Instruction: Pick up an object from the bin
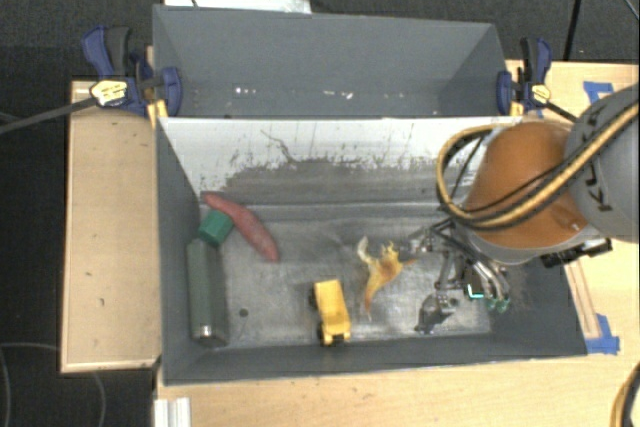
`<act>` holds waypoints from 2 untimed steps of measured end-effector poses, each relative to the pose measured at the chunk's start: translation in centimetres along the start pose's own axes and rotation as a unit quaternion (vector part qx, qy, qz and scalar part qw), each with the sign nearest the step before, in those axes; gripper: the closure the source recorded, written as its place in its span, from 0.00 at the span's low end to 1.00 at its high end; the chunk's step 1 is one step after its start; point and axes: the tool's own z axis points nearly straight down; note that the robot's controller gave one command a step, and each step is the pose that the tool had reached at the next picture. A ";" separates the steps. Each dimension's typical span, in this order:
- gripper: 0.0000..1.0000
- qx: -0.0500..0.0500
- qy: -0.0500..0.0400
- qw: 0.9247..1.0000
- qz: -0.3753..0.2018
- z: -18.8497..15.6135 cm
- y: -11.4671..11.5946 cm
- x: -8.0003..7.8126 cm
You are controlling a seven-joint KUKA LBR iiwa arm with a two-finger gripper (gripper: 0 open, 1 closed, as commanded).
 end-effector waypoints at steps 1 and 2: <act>0.00 0.000 -0.004 1.000 0.000 -0.3 0.0 -0.2; 1.00 0.000 -0.036 0.981 0.189 4.5 2.8 -1.3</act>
Offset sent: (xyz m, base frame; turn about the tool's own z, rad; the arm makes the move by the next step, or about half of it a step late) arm -0.0038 0.0362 -0.0581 0.3695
